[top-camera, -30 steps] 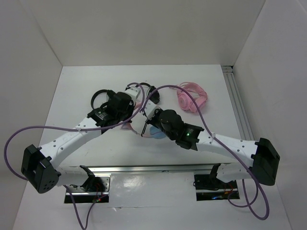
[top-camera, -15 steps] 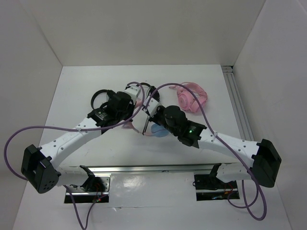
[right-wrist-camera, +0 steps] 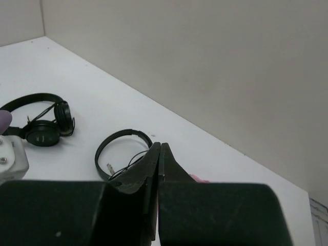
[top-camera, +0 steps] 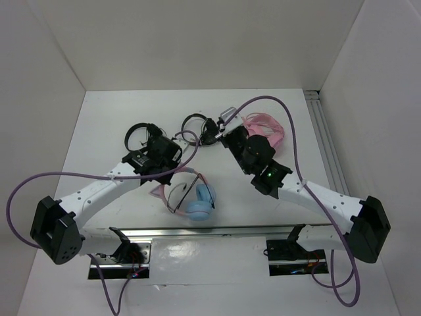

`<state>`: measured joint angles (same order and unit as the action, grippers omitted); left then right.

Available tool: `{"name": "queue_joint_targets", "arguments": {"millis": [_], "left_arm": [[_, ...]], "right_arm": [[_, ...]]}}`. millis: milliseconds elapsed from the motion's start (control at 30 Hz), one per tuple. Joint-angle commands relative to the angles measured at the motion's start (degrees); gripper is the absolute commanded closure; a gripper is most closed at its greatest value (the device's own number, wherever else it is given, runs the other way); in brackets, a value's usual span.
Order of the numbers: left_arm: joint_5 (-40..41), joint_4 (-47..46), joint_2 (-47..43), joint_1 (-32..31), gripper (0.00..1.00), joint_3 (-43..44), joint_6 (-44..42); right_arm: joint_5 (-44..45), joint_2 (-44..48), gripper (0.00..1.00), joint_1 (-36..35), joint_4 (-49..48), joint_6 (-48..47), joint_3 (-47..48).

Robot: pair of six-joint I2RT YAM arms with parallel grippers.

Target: Wrap the headphones

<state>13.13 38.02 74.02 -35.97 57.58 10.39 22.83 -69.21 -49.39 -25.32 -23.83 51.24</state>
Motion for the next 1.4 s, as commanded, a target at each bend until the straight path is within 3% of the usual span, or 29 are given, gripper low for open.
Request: {"name": "queue_joint_targets", "arguments": {"millis": [0, 133, 200, 233, 333, 433, 567, 733, 867, 967, 1167, 1367], "left_arm": [[-3.28, -0.58, -3.08, 0.02, 1.0, 1.39, -0.37], [-3.28, 0.12, -3.88, 0.02, 1.0, 1.39, -0.99], [-3.28, 1.7, -3.88, 0.02, 1.0, 2.01, -1.68], [-3.28, 2.32, -3.88, 0.02, 1.0, 2.96, -1.69], [-0.83, 3.72, -3.18, 0.02, 1.0, 5.17, 1.02], [2.77, 3.73, -2.65, 0.54, 1.0, 5.79, 3.83], [7.34, 5.57, -2.65, 1.16, 1.0, 9.38, 9.98], [13.31, 10.91, 0.07, 1.78, 1.0, 19.29, 17.28], [16.83, 14.53, 2.61, 2.3, 1.0, 26.08, 24.65], [18.08, 15.68, 3.15, 2.3, 1.0, 29.77, 28.01], [20.79, 20.33, 6.57, 2.3, 1.0, 36.09, 37.5], [18.96, 23.59, 11.05, 2.3, 1.0, 39.7, 46.11]], "right_arm": [[1.34, -0.83, 1.0, -0.1, -3.95, -0.68, 1.67], [2.65, -0.84, 1.0, 0.51, -4.74, 0.98, 0.44], [2.14, -0.84, 0.92, 1.04, -2.37, 3.43, 0.44], [1.17, -0.06, 0.82, 1.05, -1.41, 4.58, 0.44], [-6.18, 3.1, 0.69, 1.65, 7.63, 11.07, 1.14], [-13.75, 6.79, 0.62, 1.66, 11.08, 17.21, -2.28], [-17.55, 15.14, 0.54, 1.66, 11.61, 23.74, -8.25], [-20.44, 23.67, 0.46, 1.66, 11.0, 27.87, -12.65], [-34.39, 29.74, 0.46, 1.66, 9.6, 30.15, -18.09], [-36.71, 31.59, 0.46, 1.66, 7.05, 32.27, -22.48], [-33.92, 27.74, 0.47, -1.93, 4.59, 32.19, -24.44], [-16.52, 16.23, 0.5, -13.44, 1.42, 25.34, -21.37]]}}
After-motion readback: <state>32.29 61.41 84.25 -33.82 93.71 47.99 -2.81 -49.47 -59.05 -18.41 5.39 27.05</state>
